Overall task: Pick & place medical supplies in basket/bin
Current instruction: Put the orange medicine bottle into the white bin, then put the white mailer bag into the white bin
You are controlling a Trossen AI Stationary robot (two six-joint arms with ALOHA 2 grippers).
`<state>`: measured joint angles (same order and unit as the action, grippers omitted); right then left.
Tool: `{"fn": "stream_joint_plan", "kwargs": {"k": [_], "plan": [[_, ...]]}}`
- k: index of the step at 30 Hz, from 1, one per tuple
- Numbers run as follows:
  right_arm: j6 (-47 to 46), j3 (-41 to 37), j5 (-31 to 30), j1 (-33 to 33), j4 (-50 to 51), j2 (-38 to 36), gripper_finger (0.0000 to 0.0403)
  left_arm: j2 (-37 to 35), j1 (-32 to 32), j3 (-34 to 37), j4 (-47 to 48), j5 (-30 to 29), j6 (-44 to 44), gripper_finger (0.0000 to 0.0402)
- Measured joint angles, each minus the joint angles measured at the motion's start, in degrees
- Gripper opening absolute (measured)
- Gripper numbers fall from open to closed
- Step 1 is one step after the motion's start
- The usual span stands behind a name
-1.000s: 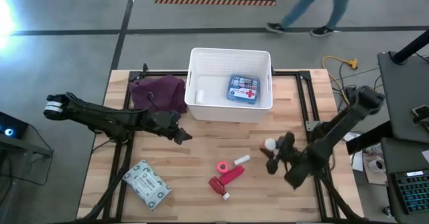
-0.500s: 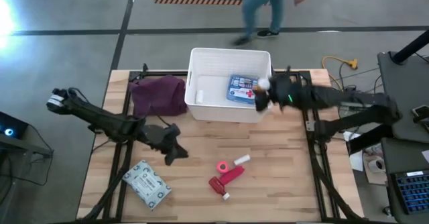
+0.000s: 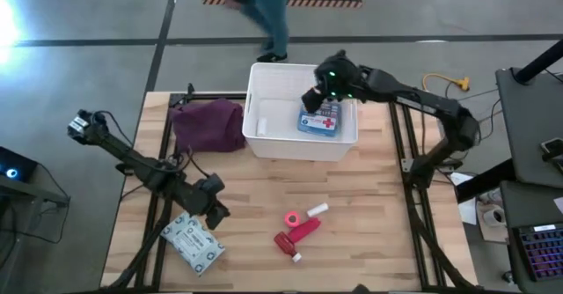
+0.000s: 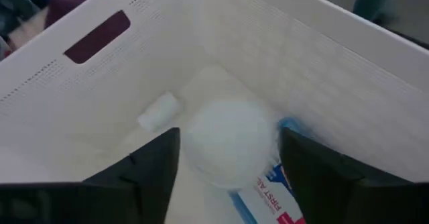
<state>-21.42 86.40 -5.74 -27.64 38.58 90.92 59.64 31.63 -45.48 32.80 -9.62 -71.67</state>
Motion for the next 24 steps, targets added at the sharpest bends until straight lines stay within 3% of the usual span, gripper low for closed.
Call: {"fn": "stream_joint_plan", "kwargs": {"k": [8,14,17,24], "plan": [[4.4,12.2,1.6,3.3,8.0,7.4,0.0312,0.0,5.4,-0.5,2.4,-0.5,-8.2,0.0077],[10.3,13.6,1.9,11.0,7.2,6.1,0.0303,0.3,12.6,-1.6,2.7,-0.5,-14.9,0.0067],[12.8,13.5,3.1,14.4,7.1,5.8,0.0289,1.3,16.0,-2.7,7.3,0.4,-18.0,0.0046],[11.1,9.7,4.5,17.9,5.8,7.5,0.0260,5.8,18.0,-6.5,15.8,16.0,-20.2,0.0003]]}}
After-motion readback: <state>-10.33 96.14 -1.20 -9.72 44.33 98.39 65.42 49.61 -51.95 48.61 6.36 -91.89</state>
